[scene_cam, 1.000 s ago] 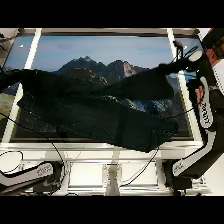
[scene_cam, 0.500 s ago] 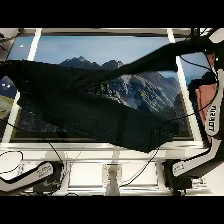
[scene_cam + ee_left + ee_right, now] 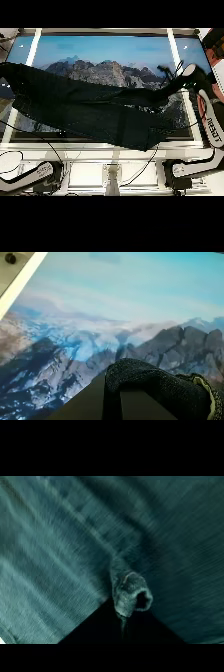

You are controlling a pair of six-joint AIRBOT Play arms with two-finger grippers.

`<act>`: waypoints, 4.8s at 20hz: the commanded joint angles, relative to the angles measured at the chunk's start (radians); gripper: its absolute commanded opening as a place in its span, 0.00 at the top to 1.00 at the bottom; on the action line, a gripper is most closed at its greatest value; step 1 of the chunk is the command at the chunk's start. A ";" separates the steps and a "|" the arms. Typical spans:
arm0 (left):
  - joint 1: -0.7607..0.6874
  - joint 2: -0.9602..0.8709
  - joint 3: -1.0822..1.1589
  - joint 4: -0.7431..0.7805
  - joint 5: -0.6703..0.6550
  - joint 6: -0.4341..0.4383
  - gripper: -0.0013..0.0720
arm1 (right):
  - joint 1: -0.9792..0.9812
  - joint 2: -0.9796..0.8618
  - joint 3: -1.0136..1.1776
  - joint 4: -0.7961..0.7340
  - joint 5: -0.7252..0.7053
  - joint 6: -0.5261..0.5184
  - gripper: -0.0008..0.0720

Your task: Fold the clothes and pants, and hang the long-sleeved shirts on hangers.

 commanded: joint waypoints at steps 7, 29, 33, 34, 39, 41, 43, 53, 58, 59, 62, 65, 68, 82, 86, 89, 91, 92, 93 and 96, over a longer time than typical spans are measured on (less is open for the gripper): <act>0.001 -0.001 0.000 -0.001 -0.005 0.001 0.92 | 0.000 0.194 -0.114 -0.052 -0.193 0.092 0.37; -0.001 -0.016 0.000 -0.001 -0.006 0.000 0.92 | -0.257 -0.162 -0.103 0.187 -0.378 0.298 0.62; -0.002 -0.040 0.000 -0.005 -0.008 0.000 0.92 | -0.222 -0.161 0.020 0.185 -0.399 0.208 0.96; -0.001 -0.042 0.000 -0.006 -0.002 0.000 0.92 | -0.217 -0.161 0.080 0.183 -0.401 0.179 0.96; -0.001 -0.045 0.000 -0.012 0.083 -0.119 0.92 | -0.208 -0.158 0.392 0.179 -0.517 0.059 0.97; -0.001 -0.045 0.000 -0.012 0.097 -0.121 0.92 | -0.199 -0.149 0.483 0.179 -0.520 -0.021 0.97; -0.001 -0.046 0.000 -0.012 0.096 -0.121 0.92 | -0.184 -0.126 0.510 0.149 -0.452 -0.094 0.97; 0.010 -0.088 -0.001 -0.008 0.035 -0.120 0.92 | 0.037 0.005 0.306 -0.324 -0.439 -0.093 0.97; 0.024 -0.088 -0.001 -0.008 0.023 -0.120 0.92 | 0.059 0.094 0.304 -0.320 -0.864 0.031 0.97; 0.025 -0.088 -0.001 -0.008 0.013 -0.119 0.92 | 0.059 0.093 0.288 -0.317 -0.783 0.048 0.97; 0.026 -0.088 -0.001 0.012 -0.026 -0.119 0.92 | 0.068 0.103 0.069 -0.258 -0.626 0.047 0.97; 0.026 -0.088 -0.001 0.090 -0.072 -0.116 0.92 | 0.106 0.190 -0.235 -0.237 -0.729 0.087 0.97; 0.026 -0.088 -0.001 0.146 -0.085 -0.116 0.92 | 0.146 0.345 -0.420 -0.239 -0.766 0.111 0.97; 0.026 -0.088 -0.001 0.145 -0.123 -0.202 0.92 | 0.425 0.897 -0.842 0.030 -0.314 0.115 0.97; 0.026 -0.088 -0.001 0.145 -0.125 -0.276 0.92 | 0.705 0.894 -0.859 -0.073 -0.409 0.234 0.88; 0.026 -0.088 -0.001 0.145 -0.127 -0.278 0.92 | 0.717 0.894 -0.858 -0.106 -0.472 0.368 0.36; 0.026 -0.088 -0.001 0.146 -0.126 -0.278 0.92 | 0.662 0.894 -0.858 -0.155 -0.470 0.438 0.37; 0.026 -0.088 -0.001 0.146 -0.126 -0.277 0.92 | 0.619 0.894 -0.858 -0.174 -0.472 0.475 0.38; 0.026 -0.088 -0.001 0.146 -0.126 -0.277 0.92 | 0.568 0.894 -0.858 -0.193 -0.475 0.521 0.40; 0.026 -0.088 -0.001 0.161 -0.126 -0.275 0.92 | 0.344 0.894 -0.858 -0.228 -0.471 0.602 0.43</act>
